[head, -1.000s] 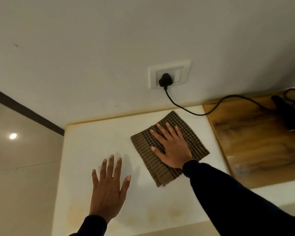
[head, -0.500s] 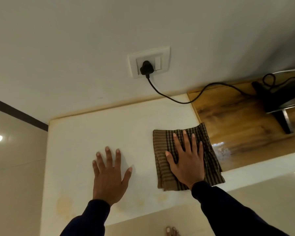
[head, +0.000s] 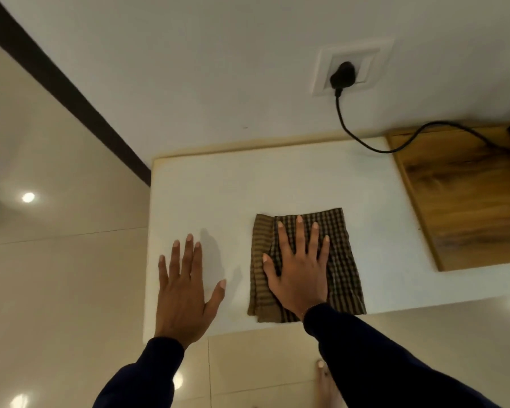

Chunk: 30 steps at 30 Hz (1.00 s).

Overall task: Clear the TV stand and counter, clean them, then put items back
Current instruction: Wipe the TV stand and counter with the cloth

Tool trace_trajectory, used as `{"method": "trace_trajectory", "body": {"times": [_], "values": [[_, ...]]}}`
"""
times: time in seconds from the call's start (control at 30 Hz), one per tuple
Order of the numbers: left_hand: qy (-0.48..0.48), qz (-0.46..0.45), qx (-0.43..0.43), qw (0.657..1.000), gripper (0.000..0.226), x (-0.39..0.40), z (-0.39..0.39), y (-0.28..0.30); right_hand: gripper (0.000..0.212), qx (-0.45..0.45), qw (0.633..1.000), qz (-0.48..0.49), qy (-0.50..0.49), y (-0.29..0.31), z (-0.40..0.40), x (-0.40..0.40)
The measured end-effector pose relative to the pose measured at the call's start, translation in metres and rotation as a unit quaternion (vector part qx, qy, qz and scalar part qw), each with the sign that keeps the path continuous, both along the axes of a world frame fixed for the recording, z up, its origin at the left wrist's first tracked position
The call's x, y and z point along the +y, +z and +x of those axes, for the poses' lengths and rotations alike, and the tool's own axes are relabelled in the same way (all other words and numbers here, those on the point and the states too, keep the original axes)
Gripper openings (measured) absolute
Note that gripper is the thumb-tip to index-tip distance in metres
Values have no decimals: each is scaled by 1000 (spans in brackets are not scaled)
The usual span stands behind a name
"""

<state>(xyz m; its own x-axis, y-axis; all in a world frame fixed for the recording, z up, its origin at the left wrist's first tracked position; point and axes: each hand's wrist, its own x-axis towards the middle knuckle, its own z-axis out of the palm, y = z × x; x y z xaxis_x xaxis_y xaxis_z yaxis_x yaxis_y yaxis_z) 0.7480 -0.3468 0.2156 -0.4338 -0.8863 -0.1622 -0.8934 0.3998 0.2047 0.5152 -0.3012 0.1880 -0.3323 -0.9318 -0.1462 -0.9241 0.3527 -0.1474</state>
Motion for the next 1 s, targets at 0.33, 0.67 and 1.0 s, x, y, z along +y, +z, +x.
{"method": "trace_trajectory", "body": {"times": [0.33,0.67,1.0], "values": [[72,13,24,997,84,12,106,-8,77,-37,998,-3,42,0,121,-46],[83,-4,13,996,89,32,174,6,70,-62,979,4,195,-2,237,-48],[60,-13,-10,998,89,32,145,19,62,-51,893,-4,448,-10,171,3]]}}
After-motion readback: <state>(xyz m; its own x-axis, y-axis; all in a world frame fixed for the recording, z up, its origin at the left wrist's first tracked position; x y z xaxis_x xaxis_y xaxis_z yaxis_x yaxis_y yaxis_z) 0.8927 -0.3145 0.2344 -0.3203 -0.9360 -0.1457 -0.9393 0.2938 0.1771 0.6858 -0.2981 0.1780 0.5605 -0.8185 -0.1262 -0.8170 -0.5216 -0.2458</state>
